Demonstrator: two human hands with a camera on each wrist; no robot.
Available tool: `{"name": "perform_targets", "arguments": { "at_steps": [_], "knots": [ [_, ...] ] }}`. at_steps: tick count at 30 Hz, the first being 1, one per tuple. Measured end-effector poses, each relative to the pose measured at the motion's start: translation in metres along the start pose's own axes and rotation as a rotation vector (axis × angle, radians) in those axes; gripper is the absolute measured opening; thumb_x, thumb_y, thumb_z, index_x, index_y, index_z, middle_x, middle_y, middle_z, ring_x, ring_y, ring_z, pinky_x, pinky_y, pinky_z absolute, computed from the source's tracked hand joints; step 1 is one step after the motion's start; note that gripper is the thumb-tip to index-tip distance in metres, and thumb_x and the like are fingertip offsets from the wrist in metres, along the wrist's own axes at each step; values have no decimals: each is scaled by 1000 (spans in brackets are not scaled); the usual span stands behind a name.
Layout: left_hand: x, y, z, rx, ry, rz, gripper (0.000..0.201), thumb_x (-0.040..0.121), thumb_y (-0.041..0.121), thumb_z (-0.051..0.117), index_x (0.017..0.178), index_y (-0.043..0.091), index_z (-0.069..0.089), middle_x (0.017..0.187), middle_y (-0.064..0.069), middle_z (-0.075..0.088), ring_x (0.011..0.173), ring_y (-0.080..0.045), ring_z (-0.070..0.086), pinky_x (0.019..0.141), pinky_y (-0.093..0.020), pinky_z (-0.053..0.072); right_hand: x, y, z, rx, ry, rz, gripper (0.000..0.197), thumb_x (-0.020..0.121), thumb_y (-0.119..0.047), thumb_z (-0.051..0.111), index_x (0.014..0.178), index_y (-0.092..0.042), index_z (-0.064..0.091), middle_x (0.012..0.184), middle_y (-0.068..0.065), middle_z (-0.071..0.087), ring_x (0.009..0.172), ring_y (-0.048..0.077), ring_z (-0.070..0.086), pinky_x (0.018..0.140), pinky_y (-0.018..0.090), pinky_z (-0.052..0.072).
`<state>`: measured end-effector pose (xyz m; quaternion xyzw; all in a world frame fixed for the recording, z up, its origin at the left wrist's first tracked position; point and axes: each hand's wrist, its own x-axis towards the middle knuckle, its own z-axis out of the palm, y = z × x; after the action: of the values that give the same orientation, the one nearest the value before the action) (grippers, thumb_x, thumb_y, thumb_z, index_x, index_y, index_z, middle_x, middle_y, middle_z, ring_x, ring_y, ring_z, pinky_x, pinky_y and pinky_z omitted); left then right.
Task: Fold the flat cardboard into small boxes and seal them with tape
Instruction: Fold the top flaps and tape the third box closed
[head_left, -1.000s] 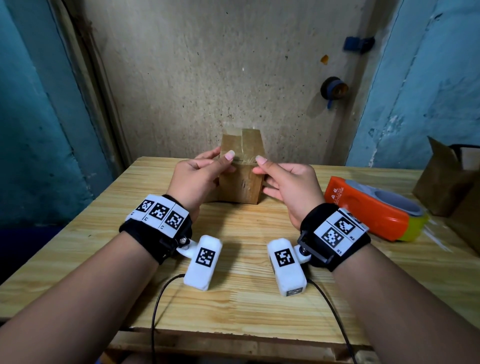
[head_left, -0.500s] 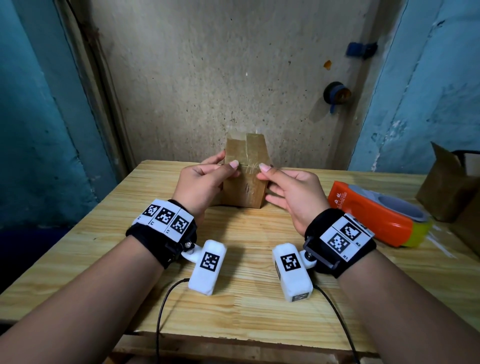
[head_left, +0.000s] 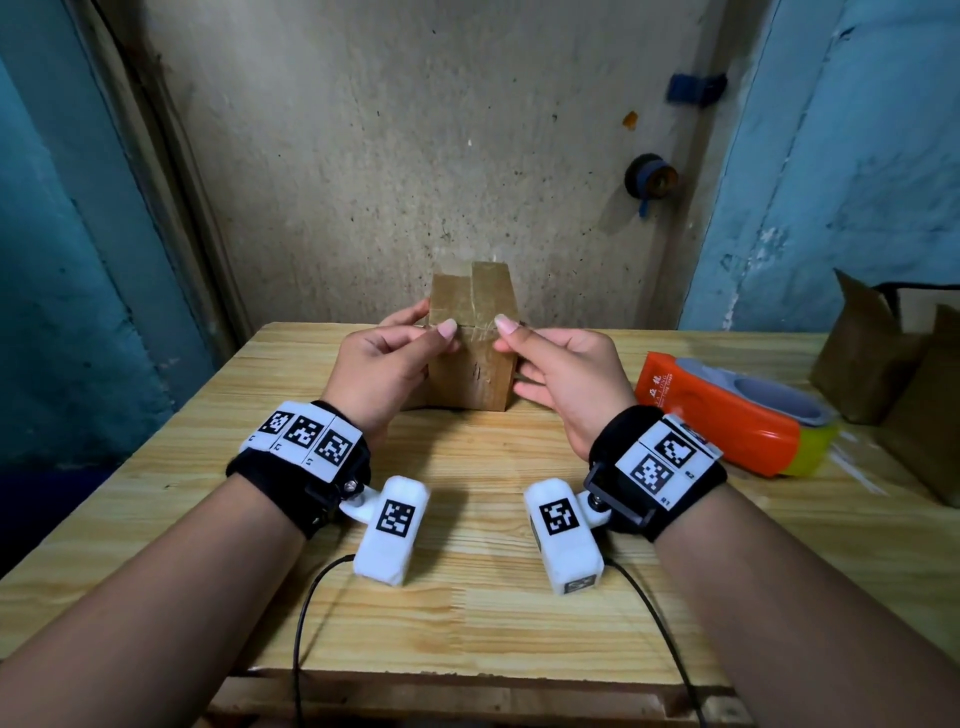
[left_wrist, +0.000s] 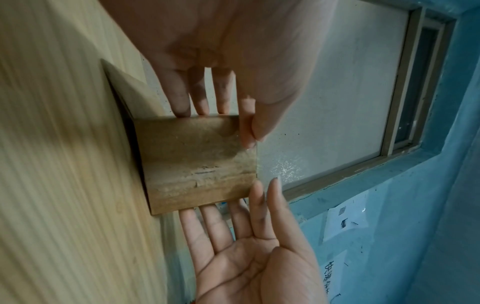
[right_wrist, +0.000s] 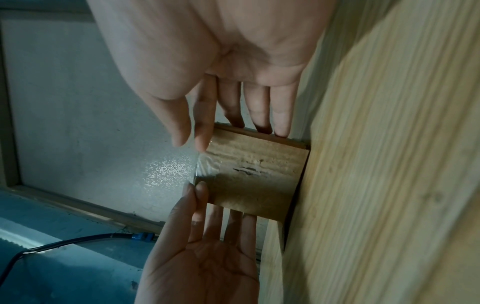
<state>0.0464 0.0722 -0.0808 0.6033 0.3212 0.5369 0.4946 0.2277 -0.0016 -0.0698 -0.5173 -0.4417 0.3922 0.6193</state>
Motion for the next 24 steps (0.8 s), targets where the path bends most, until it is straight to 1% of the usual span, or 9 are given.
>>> {"name": "perform_targets", "arguments": {
  "at_steps": [2,6,11,13,15,17,19,21,24],
  "knots": [
    [1,-2,-1,6,-11,9,19,90,22,76,83,4,77,92,27,75,122,17,51,96,-31,44,0,0,0,-1,1,-2,20,91,-35,80,90,-15,83,105,-6,81,111,8,68,102,43,57],
    [3,-7,-2,2,-24,-3,18,88,23,78,79,8,79,99,22,76,121,21,49,91,-32,48,1,1,-3,-9,13,-26,13,91,-30,81,81,-20,82,102,-5,81,112,12,69,104,46,55],
    [3,-9,-4,-17,-37,14,19,86,21,79,79,3,79,99,9,78,124,17,50,90,-33,44,6,7,-3,10,4,-31,14,88,-23,83,78,-13,83,113,-7,78,113,13,72,103,44,55],
    [2,-8,-4,-20,-38,27,19,84,20,80,76,3,79,101,1,79,126,14,51,88,-33,43,9,10,-4,-5,-4,-45,14,87,-24,84,80,-12,84,116,-9,76,119,12,69,100,41,56],
    [2,-8,-5,-4,-35,47,17,83,19,81,75,4,79,98,-2,79,127,11,52,94,-35,46,12,13,-6,-20,-18,-60,15,87,-24,84,83,-9,84,122,-5,73,128,10,63,98,40,57],
    [2,-8,-5,32,-33,75,14,84,16,81,73,6,80,93,-3,79,127,8,53,111,-39,44,14,16,-8,-25,-32,-78,17,87,-23,85,86,-6,83,122,-3,72,134,10,59,96,40,58],
    [3,-9,-6,50,-35,87,14,83,16,82,73,8,80,96,-6,79,127,6,54,115,-44,42,17,19,-9,-38,-37,-99,16,87,-24,85,85,-8,84,108,-13,72,137,10,56,98,43,58],
    [4,-10,-8,56,-35,92,15,83,16,82,72,6,80,97,-7,78,127,5,54,114,-46,44,19,20,-11,-96,-36,-135,12,87,-26,85,83,-15,85,96,-21,69,136,3,55,106,47,55],
    [5,-10,-8,64,-35,82,18,82,19,83,69,6,79,96,-8,78,127,6,55,114,-45,44,21,22,-12,-173,-44,-186,10,89,-27,83,80,-21,85,103,-28,65,126,-10,55,112,46,50]
  ]
}}
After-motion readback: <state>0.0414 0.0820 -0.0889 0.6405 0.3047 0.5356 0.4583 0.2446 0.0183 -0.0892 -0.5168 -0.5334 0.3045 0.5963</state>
